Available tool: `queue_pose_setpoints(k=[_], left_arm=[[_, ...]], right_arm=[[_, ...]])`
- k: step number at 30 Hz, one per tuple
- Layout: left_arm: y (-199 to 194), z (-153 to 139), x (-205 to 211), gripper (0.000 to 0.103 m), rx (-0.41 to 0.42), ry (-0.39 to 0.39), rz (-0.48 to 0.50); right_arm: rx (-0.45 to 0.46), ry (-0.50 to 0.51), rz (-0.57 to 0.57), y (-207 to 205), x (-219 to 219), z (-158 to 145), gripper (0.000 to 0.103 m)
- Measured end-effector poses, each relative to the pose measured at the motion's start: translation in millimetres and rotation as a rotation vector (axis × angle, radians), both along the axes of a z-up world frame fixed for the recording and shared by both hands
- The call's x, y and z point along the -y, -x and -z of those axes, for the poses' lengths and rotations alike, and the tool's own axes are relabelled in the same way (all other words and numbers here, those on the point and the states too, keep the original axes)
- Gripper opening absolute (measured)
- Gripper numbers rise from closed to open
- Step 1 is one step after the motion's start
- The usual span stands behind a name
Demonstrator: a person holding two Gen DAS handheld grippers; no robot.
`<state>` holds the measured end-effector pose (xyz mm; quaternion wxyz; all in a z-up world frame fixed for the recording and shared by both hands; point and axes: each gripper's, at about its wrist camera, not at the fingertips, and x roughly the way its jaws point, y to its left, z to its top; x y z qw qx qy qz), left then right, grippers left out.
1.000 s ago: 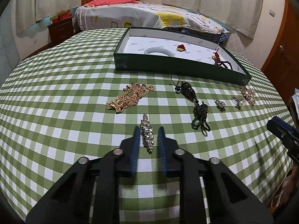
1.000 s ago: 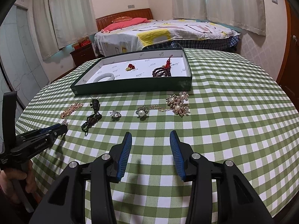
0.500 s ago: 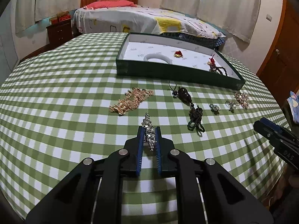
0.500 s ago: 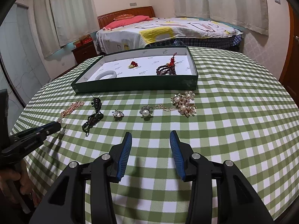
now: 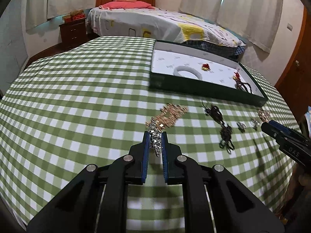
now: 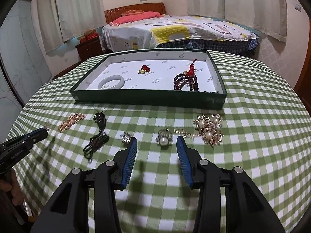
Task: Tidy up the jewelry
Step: 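Grasp the silver rhinestone brooch with the left tool while the right tool grasps the pearl ring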
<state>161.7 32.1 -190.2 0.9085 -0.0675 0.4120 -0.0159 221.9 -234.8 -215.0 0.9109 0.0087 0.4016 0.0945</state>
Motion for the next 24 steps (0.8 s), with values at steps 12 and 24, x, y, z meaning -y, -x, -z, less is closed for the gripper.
queue_pose_setpoints(k=[12,24], left_arm=[[-15.3,4.4,-14.5,0.012,-0.018,0.008,-0.030],[-17.4,6.3,-10.5,0.012,-0.021,0.005,-0.022]], right_arm=[[-0.091,0.015,-0.007,-28.7,-4.0,19.9,0.039],[-0.074,0.031,-0.011,-18.7,0.2,19.7,0.022]])
